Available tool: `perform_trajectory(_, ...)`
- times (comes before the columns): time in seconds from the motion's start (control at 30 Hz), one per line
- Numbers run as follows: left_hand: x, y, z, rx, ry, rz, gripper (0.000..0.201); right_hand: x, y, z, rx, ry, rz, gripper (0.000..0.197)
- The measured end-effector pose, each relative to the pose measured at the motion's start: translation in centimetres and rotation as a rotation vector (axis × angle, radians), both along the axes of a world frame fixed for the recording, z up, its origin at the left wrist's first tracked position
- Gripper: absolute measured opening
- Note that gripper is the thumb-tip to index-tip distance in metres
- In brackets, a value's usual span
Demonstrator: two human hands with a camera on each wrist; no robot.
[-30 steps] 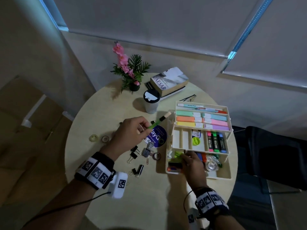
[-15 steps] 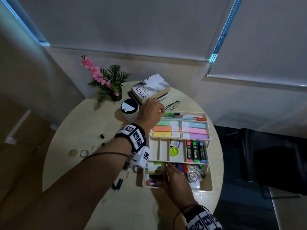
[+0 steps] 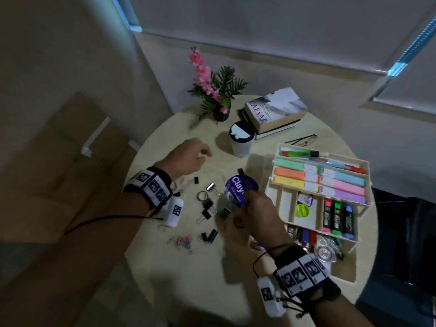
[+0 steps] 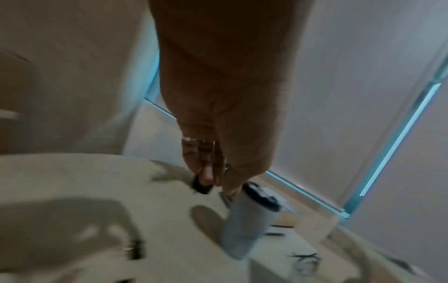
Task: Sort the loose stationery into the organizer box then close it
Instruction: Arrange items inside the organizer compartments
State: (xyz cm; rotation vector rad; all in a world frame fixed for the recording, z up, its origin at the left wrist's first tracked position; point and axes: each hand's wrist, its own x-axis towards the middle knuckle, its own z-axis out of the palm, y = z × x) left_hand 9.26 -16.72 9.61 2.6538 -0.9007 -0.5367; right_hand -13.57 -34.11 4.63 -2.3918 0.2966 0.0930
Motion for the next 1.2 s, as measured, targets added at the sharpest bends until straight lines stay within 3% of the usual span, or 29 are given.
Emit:
perform_trajectory(0.1,0.1,7.8,-2.8,0.188,0.091,0.096,0.023,4.2,3.4,-2.3,0.015,0.141,-0.010,0.035)
perform_trajectory(0.23,-0.6,15.1,-6.4,0.180,0.159,0.191,0.036,8.2,7.2,-5.9,-0.068,0.214,0.040,0.042)
perform_trajectory(0.33,-0.7,18.2,-8.6,0.163,0.164,0.217,0.052,9.5,9.9,-8.2,-0.131,0.240,0.081,0.033)
perform_trajectory(0.43,-0.6,19.2,-10.3,0.128,0.182,0.200,0.056,9.4,11.7,-9.4,-0.166,0.252,0.032,0.029)
perform_trajectory(0.57,-0.5,18.7,-11.2,0.044,0.137,0.207,0.038,9.0,12.9,-9.9,-0.164,0.205,-0.030,0.032)
perform_trajectory(0.67,-1.4,17.6,-11.3,0.144,0.191,0.157,0.049,8.3,12.9,-9.6,-0.134,0.184,-0.055,0.035)
perform_trajectory(0.73,-1.9,17.4,-11.6,0.192,0.225,0.131,0.042,7.8,12.6,-9.4,-0.119,0.156,-0.065,0.037)
perform_trajectory(0.8,-2.2,17.6,-11.9,0.171,0.243,0.100,0.026,7.6,12.3,-9.0,-0.114,0.128,-0.084,0.032)
perform_trajectory(0.9,-2.4,18.2,-12.0,0.151,0.272,0.039,0.032,7.1,11.7,-7.8,-0.042,0.098,-0.242,0.014)
perform_trajectory(0.97,-2.3,18.9,-11.9,0.114,0.347,0.044,0.027,6.6,11.3,-7.0,0.174,0.071,-0.397,0.013)
perform_trajectory(1.1,-2.2,19.7,-11.8,-0.058,0.458,0.144,0.018,5.9,10.8,-4.3,1.165,0.120,-0.724,0.024)
perform_trajectory(1.2,-2.6,19.0,-11.3,-0.175,0.479,0.191,0.022,5.5,9.5,-3.8,1.459,0.144,-0.795,0.020)
